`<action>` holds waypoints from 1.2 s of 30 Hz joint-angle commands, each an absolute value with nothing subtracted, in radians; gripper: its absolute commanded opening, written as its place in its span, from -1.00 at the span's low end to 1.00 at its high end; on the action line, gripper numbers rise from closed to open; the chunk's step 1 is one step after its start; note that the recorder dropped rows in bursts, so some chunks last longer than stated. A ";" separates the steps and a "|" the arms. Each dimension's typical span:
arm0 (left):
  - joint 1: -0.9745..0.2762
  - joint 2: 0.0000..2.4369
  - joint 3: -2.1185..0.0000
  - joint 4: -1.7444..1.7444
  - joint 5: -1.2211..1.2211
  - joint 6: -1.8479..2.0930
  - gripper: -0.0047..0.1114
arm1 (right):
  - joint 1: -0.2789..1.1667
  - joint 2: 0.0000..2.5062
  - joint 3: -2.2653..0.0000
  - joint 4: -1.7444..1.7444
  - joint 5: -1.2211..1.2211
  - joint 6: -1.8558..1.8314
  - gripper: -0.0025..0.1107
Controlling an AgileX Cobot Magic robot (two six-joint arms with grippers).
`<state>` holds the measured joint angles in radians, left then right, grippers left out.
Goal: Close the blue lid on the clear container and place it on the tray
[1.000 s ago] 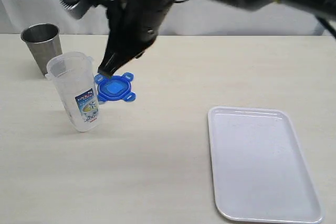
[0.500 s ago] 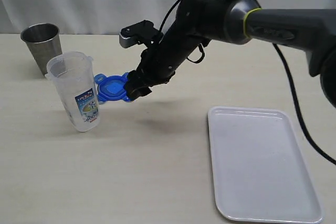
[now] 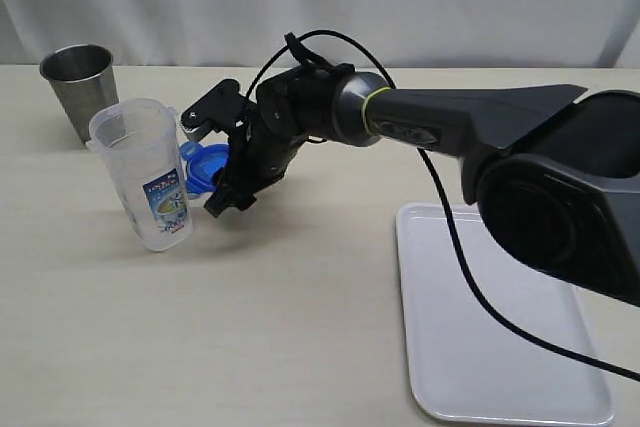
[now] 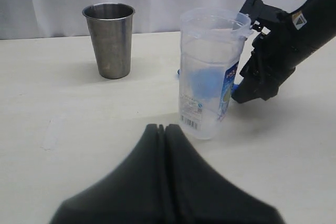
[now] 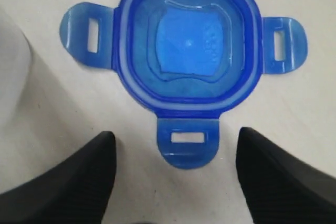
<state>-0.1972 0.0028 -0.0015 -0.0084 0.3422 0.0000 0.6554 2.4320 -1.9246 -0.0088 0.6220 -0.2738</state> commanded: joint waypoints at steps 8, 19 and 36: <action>-0.192 0.000 0.000 -0.008 0.331 0.000 -0.92 | 0.652 2.420 -1.961 -0.065 0.832 -0.276 -0.88; -0.192 0.000 0.000 -0.008 0.331 0.000 -0.92 | 0.623 2.345 -1.961 0.171 0.781 -0.323 -0.58; -0.192 0.000 0.000 -0.011 0.331 0.000 -0.92 | 0.616 2.490 -1.978 0.171 0.623 -0.322 0.04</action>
